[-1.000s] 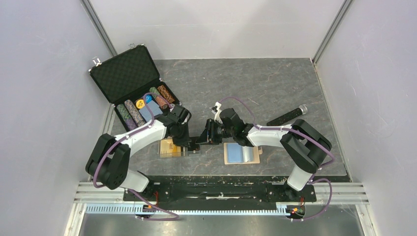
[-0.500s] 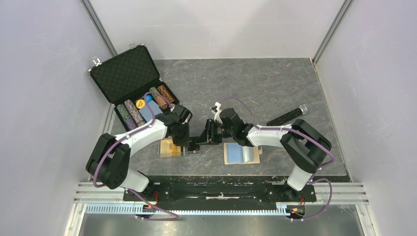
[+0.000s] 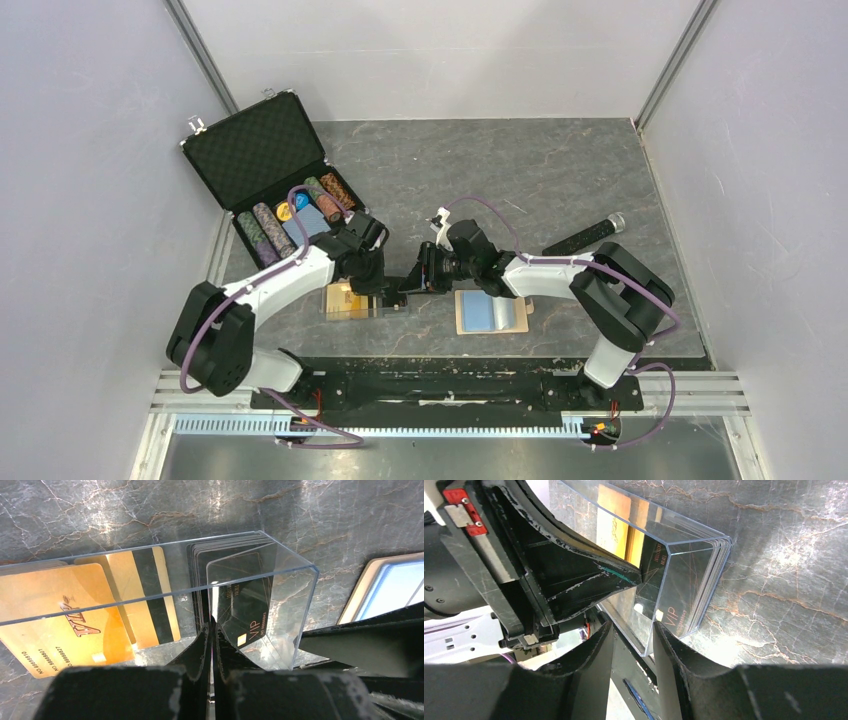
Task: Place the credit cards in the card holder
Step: Pick up the credit card from the storage box.
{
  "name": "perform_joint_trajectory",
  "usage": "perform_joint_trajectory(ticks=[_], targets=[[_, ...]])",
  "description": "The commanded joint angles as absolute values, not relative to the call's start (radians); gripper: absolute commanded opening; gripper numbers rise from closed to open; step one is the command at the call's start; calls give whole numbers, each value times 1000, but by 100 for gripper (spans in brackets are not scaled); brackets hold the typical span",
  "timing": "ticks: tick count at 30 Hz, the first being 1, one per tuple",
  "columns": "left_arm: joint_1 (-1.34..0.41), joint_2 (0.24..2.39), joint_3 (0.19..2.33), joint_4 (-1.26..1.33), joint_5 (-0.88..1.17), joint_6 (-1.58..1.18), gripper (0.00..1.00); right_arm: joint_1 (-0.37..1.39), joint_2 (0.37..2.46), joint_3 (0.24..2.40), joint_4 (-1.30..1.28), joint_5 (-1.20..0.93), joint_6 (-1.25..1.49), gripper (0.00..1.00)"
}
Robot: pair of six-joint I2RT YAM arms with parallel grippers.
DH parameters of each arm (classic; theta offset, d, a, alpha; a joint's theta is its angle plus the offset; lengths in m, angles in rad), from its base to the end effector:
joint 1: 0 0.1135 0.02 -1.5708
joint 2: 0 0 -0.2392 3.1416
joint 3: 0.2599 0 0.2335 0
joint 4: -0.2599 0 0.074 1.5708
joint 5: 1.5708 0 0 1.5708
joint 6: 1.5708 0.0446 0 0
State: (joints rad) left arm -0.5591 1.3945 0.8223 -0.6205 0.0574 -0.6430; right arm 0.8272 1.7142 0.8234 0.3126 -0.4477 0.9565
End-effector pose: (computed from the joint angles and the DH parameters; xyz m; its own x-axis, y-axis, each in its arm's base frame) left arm 0.2055 -0.1316 0.1671 -0.9588 -0.1062 -0.2635 -0.0342 0.9639 -0.2640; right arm 0.2149 0.2621 0.1501 -0.9560 0.0488 -0.2894 -0.2215 0.5266 0.8207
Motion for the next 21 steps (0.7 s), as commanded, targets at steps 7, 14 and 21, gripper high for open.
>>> perform_joint_trajectory(ticks=[7,14,21], targets=[[-586,1374,868,-588,88,-633,19,836,1724,856,327,-468,947,37],[-594,1470,897,-627,55,-570,21,836,1724,856,328,-468,946,37],[-630,1500,944,-658,21,-559,18,836,1726,856,327,-469,947,38]])
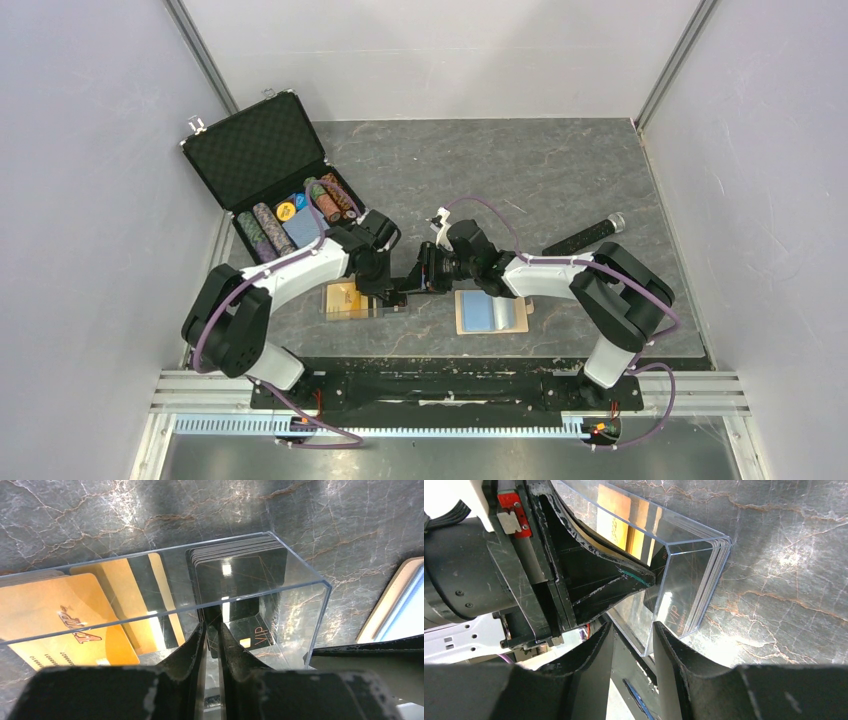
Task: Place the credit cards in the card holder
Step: Pick up the credit card from the storage box.
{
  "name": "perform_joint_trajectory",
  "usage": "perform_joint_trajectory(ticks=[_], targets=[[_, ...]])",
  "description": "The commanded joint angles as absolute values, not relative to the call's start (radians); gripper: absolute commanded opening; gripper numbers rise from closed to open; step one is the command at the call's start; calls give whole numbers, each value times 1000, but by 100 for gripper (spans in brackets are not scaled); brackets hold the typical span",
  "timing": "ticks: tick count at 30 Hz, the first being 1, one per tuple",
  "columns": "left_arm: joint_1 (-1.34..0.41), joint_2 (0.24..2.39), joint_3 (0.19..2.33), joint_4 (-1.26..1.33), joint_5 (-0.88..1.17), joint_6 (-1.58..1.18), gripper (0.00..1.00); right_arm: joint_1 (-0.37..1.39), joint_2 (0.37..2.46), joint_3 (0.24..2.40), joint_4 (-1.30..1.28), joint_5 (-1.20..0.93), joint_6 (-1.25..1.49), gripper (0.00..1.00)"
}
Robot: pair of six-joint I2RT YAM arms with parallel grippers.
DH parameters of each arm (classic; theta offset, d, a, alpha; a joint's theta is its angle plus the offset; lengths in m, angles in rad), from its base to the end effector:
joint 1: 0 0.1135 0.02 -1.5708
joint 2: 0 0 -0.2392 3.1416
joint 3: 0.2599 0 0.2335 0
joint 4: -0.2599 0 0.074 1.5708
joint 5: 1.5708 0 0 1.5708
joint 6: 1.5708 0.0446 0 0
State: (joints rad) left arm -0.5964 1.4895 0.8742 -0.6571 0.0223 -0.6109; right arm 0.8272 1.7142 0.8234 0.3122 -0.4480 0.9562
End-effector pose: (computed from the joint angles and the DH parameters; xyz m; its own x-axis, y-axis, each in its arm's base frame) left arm 0.2099 -0.1437 0.1573 -0.9730 -0.0326 -0.2286 0.0108 0.9825 -0.1861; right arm 0.2148 0.2621 0.1501 -0.9560 0.0483 -0.2892 -0.2216 0.5268 0.8206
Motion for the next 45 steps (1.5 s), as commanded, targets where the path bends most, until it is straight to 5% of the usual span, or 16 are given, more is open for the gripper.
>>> perform_joint_trajectory(ticks=[1,16,30,45], targets=[[-638,1506,954,-666,11,-556,17,836,1728,857,328,-470,947,38],[-662,1444,997,-681,25,-577,7,833,1727,854,328,-473,945,38],[-670,1571,1026,-716,4,-518,22,833,1726,854,327,-475,945,38],[-692,1508,1068,-715,36,-549,8,830,1727,851,327,-477,946,38]])
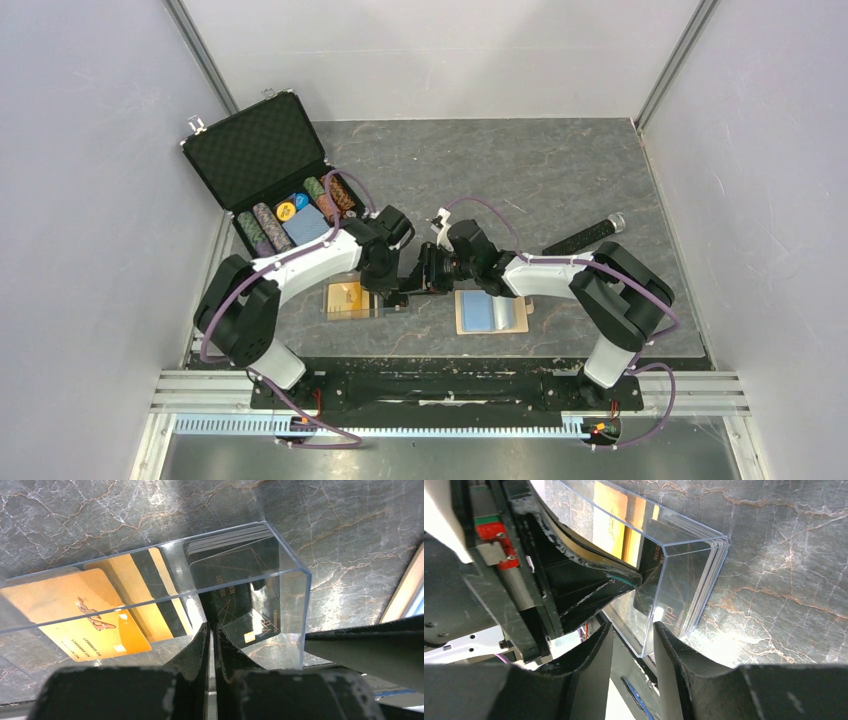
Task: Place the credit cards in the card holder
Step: Pick up the credit card from the storage box.
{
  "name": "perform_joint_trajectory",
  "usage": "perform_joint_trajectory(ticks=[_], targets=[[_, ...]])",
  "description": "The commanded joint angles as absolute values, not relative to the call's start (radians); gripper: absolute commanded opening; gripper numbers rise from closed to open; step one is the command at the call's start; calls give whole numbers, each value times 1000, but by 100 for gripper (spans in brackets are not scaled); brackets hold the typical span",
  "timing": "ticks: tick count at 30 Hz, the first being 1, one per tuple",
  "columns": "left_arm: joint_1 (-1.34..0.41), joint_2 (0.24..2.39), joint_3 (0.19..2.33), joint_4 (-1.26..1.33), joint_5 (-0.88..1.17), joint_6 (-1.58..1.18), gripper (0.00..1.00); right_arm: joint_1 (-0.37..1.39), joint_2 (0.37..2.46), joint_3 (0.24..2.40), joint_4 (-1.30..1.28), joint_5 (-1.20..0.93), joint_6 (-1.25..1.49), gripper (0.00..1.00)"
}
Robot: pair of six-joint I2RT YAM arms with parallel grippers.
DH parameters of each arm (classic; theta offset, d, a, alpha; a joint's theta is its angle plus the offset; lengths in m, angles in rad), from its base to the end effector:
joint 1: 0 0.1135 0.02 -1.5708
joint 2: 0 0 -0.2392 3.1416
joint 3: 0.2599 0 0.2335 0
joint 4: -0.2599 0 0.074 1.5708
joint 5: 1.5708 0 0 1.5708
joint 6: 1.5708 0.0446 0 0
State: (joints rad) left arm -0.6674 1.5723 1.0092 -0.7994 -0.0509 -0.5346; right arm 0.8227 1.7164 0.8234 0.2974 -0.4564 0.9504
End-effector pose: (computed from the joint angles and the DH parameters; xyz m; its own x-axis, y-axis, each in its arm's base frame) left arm 0.2117 -0.1639 0.1670 -0.9720 0.1181 -0.2033 0.1333 0.9891 -0.0625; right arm 0.2151 0.2606 0.1480 -0.9591 0.0402 -0.2801 -0.2163 0.5341 0.8173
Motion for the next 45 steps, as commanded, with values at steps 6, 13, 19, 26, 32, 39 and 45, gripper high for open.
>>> perform_joint_trajectory(ticks=[6,13,19,26,32,39,45], targets=[[-692,1453,1051,-696,51,-579,12,830,1723,850,327,-476,946,38],[-690,1451,1004,-658,63,-600,26,828,1719,846,327,-475,945,38],[-689,1470,969,-607,94,-613,23,824,1715,842,326,-475,945,38],[-681,1433,948,-590,77,-646,2,818,1695,838,320,-470,936,38],[-678,1311,976,-638,8,-660,2,811,1652,869,254,-445,892,49],[-668,1115,964,-653,-18,-696,2,777,1557,885,222,-447,844,76],[-661,933,886,-572,57,-733,2,664,1422,772,386,-586,883,90]])
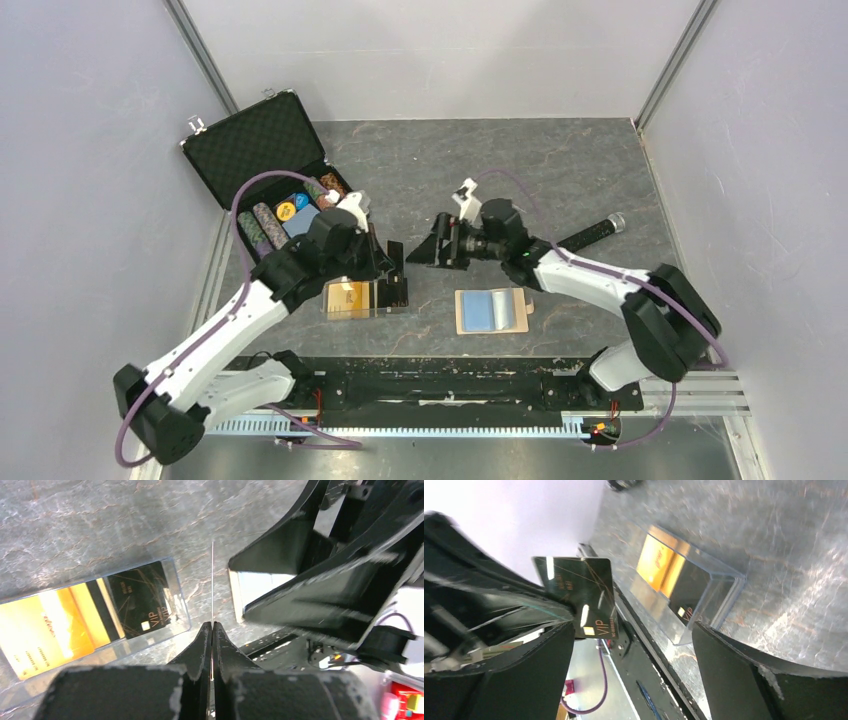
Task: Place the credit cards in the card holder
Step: Pick up the credit card from the storage box.
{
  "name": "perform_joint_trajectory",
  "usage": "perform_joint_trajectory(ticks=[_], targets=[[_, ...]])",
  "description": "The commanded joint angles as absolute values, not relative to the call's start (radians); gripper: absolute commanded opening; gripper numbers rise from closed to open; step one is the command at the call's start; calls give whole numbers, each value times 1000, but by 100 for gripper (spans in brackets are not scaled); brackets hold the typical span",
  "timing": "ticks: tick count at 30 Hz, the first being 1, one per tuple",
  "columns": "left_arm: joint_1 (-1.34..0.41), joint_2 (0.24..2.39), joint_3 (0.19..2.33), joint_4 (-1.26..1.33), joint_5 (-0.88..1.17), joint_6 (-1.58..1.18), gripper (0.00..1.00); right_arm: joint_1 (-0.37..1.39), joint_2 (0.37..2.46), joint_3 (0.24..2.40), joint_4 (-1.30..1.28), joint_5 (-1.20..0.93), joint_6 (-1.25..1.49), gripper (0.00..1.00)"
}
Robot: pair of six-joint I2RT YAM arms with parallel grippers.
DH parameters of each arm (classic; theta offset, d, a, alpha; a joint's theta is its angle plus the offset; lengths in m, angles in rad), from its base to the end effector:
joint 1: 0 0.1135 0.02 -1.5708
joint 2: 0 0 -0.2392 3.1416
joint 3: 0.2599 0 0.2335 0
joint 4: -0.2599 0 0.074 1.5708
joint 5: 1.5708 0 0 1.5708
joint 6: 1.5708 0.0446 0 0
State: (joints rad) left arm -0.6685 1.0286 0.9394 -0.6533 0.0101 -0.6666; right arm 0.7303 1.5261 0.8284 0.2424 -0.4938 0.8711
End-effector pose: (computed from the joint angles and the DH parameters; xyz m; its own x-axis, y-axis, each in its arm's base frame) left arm 0.1677 -0.1330 0.2779 -0.8038 -0.1530 -0.5748 0.1636 0.8722 -0.4609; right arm 0.2262 0.2309 0.2037 -0.9030 0.0957 -0.4189 -0.3319 0.4640 0.8213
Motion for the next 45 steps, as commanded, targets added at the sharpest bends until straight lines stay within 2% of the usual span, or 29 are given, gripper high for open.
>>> perform_joint_trajectory(ticks=[1,5,9,17,19,29,32,36,40,41,42,44,45], targets=[[-660,897,866,-543,74,-747,2,642,1399,750,419,-612,898,92],[-658,768,773,-344,179,-809,2,581,1360,696,560,-732,952,94],[-657,688,704,-173,227,-891,2,568,1348,677,697,-808,1024,92],[-657,701,675,-71,320,-953,2,568,1404,613,1251,-878,1376,70],[-657,705,671,-57,329,-962,2,570,1427,611,1317,-889,1421,63],[-657,707,663,-28,339,-973,2,593,1443,643,1145,-918,1316,47],[-657,715,663,-25,344,-972,2,617,1442,689,997,-913,1217,37],[-657,715,663,-33,347,-969,2,622,1445,695,980,-901,1209,19],[-657,719,660,-41,351,-965,3,623,1444,692,966,-892,1195,10],[-656,720,661,-45,351,-963,7,623,1441,693,965,-889,1195,7],[-656,723,661,-50,351,-962,18,622,1440,694,964,-888,1194,1],[-655,730,664,-60,352,-959,46,623,1439,698,940,-887,1178,0],[-655,731,666,-64,353,-956,55,621,1435,699,921,-887,1162,0]])
